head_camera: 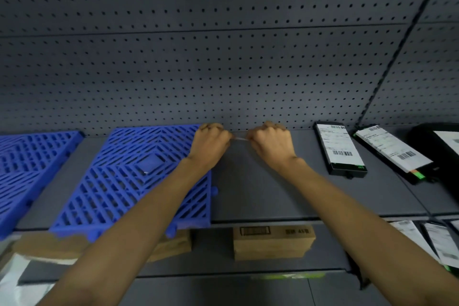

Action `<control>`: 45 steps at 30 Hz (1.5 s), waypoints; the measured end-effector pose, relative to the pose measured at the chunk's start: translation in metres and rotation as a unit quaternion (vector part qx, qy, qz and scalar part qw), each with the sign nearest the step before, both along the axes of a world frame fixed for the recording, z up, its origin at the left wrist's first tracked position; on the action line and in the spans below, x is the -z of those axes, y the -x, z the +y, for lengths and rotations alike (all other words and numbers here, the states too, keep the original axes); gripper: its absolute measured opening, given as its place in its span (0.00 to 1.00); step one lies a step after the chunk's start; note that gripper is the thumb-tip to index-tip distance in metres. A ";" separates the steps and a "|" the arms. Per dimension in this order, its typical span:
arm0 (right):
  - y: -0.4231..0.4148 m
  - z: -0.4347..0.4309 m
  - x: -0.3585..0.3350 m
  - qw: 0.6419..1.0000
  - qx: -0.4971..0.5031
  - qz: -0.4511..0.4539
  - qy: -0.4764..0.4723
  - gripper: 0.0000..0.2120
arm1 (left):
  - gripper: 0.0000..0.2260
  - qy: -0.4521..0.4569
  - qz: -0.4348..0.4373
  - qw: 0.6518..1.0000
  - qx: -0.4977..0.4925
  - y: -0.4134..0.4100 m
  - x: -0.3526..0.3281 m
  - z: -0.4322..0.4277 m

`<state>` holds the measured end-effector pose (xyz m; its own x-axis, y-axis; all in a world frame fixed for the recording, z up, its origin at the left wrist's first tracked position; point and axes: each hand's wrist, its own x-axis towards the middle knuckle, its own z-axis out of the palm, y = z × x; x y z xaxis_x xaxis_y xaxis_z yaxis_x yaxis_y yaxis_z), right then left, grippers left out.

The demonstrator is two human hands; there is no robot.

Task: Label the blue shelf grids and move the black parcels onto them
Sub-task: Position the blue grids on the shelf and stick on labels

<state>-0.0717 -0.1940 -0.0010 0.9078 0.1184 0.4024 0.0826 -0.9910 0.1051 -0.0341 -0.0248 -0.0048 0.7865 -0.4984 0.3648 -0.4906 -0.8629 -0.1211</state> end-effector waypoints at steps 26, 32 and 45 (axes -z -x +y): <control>0.122 0.212 0.014 0.985 -0.169 0.027 0.029 0.13 | 0.12 0.006 -0.009 0.997 -0.077 0.180 0.007 0.225; 0.147 0.222 0.016 0.990 -0.129 0.041 0.049 0.10 | 0.19 0.007 0.061 0.997 -0.052 0.190 0.026 0.242; 0.194 0.182 0.004 0.995 -0.051 0.076 0.032 0.16 | 0.22 -0.008 0.043 0.999 0.009 0.201 0.015 0.206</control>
